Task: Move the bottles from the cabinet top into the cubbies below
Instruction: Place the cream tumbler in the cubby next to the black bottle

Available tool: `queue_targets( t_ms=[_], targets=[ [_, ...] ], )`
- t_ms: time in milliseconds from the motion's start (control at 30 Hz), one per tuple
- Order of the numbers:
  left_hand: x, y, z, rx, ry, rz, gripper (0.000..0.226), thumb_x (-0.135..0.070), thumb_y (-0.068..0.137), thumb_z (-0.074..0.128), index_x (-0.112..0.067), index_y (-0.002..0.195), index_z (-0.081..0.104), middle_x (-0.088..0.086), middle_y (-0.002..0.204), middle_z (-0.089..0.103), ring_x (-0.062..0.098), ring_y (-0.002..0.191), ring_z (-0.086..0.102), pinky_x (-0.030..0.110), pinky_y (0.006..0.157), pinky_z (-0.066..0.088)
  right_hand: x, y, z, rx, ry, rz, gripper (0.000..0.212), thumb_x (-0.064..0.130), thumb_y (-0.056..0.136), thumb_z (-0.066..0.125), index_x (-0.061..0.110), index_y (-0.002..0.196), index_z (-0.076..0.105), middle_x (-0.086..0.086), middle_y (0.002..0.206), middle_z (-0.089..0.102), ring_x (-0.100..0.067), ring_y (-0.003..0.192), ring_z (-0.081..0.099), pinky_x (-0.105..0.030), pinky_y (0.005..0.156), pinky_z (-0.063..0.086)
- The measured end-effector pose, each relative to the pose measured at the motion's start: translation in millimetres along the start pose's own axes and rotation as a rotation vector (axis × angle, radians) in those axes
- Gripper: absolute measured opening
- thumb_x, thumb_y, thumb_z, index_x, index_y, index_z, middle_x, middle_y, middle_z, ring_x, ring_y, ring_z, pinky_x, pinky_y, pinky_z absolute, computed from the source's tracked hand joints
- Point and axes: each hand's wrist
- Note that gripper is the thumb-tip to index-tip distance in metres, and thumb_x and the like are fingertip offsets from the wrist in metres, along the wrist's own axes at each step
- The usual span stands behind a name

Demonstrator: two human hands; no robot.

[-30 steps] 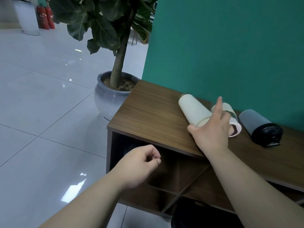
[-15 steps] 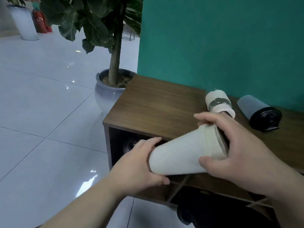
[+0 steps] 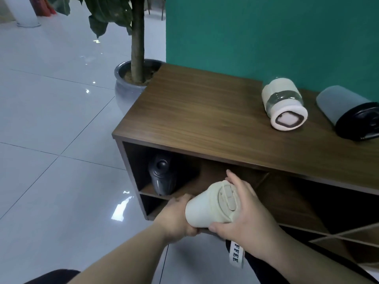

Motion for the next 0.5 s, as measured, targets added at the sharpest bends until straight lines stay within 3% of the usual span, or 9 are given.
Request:
queue_targets(
  t_ms=[100,167,233,300,400,500],
  targets=[
    [11.1,12.9,14.2,-0.049,-0.05,-0.05,0.092,-0.049,0.049,0.087,-0.03,0.133,0.053,-0.006,0.124,0.057,0.019,0.116,0.056,0.039,0.102,0.051,-8.3,24.4,6.5,0.025,0.052,-0.009,0.122,0.035,0.051,0.092,0.05,0.15,0.021,0.027,0.14,0.036,0.012,0.124,0.042,0.005,0.088,0.032],
    [20.8,23.1,24.1,-0.081,-0.115,-0.075,0.095,-0.049,0.046,0.086,-0.032,0.134,0.052,-0.007,0.125,0.056,0.02,0.117,0.056,0.04,0.102,0.052,-13.2,41.1,9.1,0.057,0.029,-0.043,0.115,0.031,0.054,0.092,0.052,0.146,0.026,0.025,0.141,0.036,0.012,0.123,0.043,0.0,0.097,0.034],
    [26.1,32.9,28.3,-0.079,-0.121,-0.086,0.092,-0.046,0.046,0.084,-0.027,0.132,0.054,-0.003,0.123,0.055,0.022,0.117,0.056,0.041,0.101,0.052,-18.6,54.4,10.2,0.046,0.037,-0.046,0.102,0.029,0.054,0.093,0.059,0.133,0.034,0.027,0.137,0.042,0.01,0.123,0.045,-0.013,0.107,0.037],
    [27.4,41.9,28.3,-0.064,-0.129,-0.085,0.09,-0.047,0.045,0.083,-0.026,0.128,0.056,-0.003,0.12,0.055,0.021,0.115,0.057,0.041,0.1,0.052,-22.2,61.5,11.8,0.002,0.054,-0.039,0.088,0.028,0.054,0.092,0.063,0.118,0.042,0.03,0.13,0.048,0.009,0.122,0.049,-0.018,0.107,0.039],
    [25.0,57.1,26.3,-0.025,-0.092,-0.071,0.089,-0.053,0.044,0.083,-0.027,0.125,0.059,-0.004,0.118,0.059,0.019,0.115,0.059,0.04,0.101,0.052,-25.6,68.9,14.6,-0.065,0.044,-0.007,0.077,0.028,0.054,0.092,0.053,0.112,0.048,0.027,0.121,0.051,0.002,0.118,0.054,-0.023,0.105,0.042],
    [18.9,68.6,24.1,-0.008,-0.067,-0.074,0.081,-0.046,0.054,0.088,-0.021,0.126,0.061,0.0,0.12,0.06,0.021,0.116,0.058,0.038,0.104,0.049,-27.8,80.0,16.4,-0.086,0.027,0.046,0.07,0.035,0.053,0.092,0.042,0.11,0.052,0.017,0.121,0.059,-0.006,0.115,0.058,-0.03,0.105,0.046]
  ],
)
Point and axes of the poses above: each hand's wrist, its own y-axis towards the middle knuckle, its own z-axis out of the palm, x = y × z
